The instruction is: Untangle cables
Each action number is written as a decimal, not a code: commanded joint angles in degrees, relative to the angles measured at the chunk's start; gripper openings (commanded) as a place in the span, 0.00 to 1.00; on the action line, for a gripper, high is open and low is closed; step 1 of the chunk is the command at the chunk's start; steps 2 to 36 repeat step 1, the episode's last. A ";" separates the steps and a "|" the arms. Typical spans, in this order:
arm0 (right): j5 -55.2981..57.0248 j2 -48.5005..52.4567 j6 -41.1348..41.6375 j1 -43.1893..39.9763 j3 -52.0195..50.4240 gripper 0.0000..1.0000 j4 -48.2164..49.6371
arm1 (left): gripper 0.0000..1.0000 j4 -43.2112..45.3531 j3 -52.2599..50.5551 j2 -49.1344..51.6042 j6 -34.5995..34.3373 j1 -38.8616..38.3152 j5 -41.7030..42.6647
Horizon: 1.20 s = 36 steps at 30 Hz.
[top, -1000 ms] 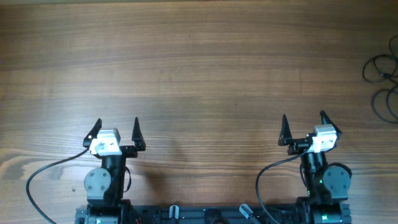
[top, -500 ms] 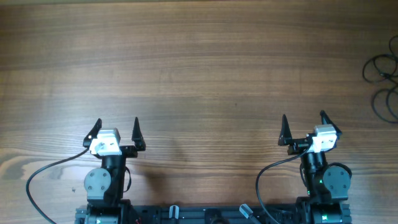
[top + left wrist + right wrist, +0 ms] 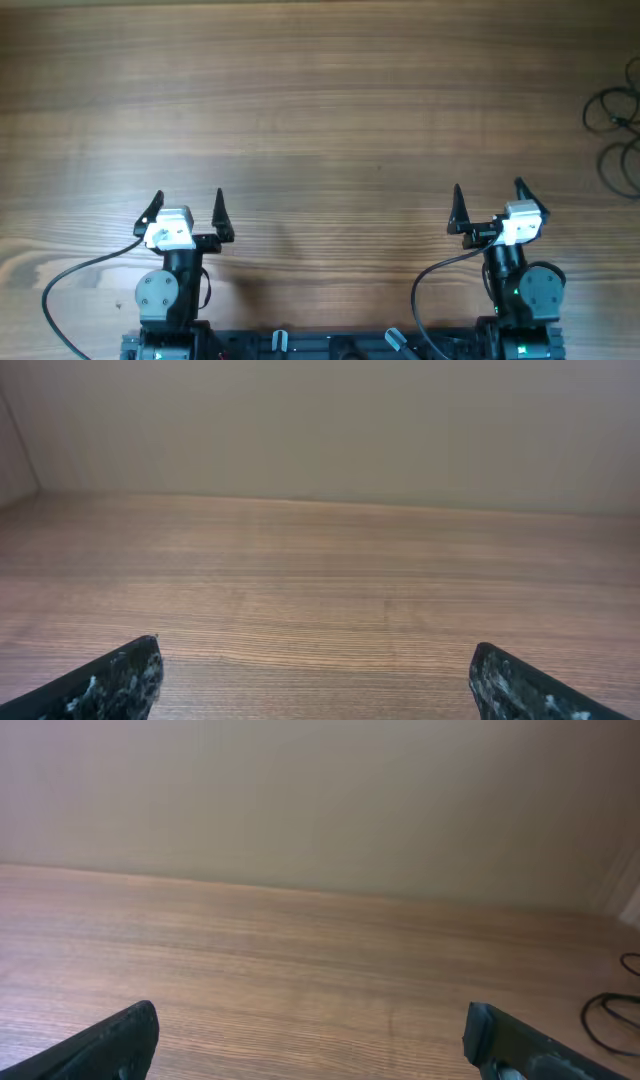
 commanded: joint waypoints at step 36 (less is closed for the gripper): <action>-0.90 -1.01 0.87 -0.35 -0.39 1.00 0.04 | 1.00 0.22 -0.48 -0.48 1.29 0.33 0.09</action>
